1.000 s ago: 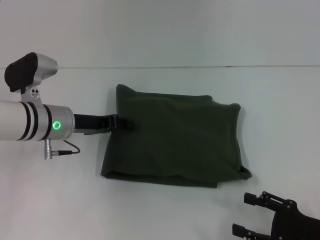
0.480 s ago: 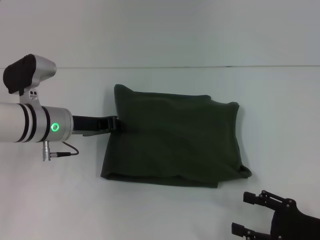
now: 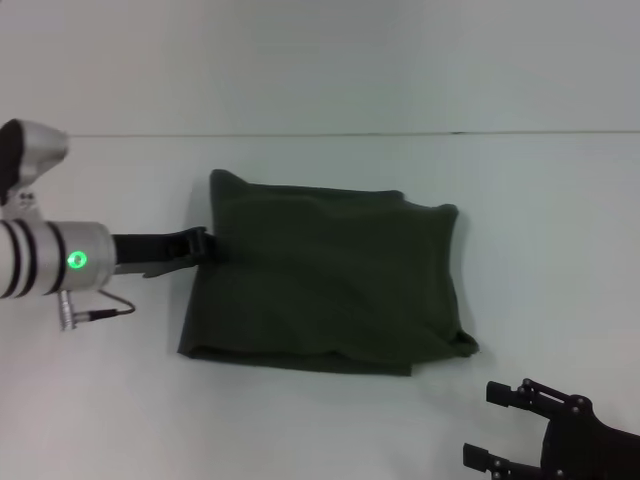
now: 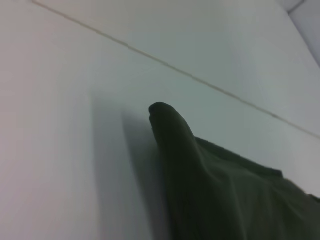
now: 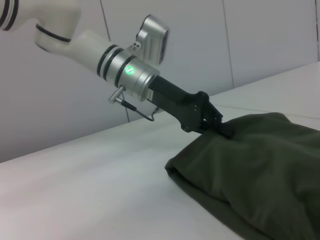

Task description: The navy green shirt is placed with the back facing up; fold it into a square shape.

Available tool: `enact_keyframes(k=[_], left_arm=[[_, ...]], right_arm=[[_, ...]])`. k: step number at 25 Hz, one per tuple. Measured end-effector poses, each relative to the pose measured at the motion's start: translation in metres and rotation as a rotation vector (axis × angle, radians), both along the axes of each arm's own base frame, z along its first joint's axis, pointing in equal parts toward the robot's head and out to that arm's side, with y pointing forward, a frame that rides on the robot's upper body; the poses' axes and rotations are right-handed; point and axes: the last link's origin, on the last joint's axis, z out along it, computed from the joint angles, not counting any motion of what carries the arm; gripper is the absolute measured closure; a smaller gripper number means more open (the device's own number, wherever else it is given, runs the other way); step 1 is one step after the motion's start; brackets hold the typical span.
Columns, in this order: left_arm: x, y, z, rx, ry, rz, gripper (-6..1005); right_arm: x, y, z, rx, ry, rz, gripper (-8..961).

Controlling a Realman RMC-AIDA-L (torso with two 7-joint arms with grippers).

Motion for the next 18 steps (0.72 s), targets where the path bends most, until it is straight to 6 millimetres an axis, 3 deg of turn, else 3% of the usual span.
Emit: enact_keyframes(k=[5,12,18], left_arm=[[-0.010,-0.010,0.004,0.003,-0.036,0.022,943],[-0.007,-0.016,0.002,0.015,-0.038,-0.045,944],[-0.007,-0.020,0.023,0.098,-0.057,-0.138,868]], right_arm=[[0.000,0.001,0.001,0.005,0.001,-0.002,97],[0.000,0.001,0.001,0.010,0.004,-0.005,96],[0.002,0.000,0.004,0.028,0.013,-0.016,96]])
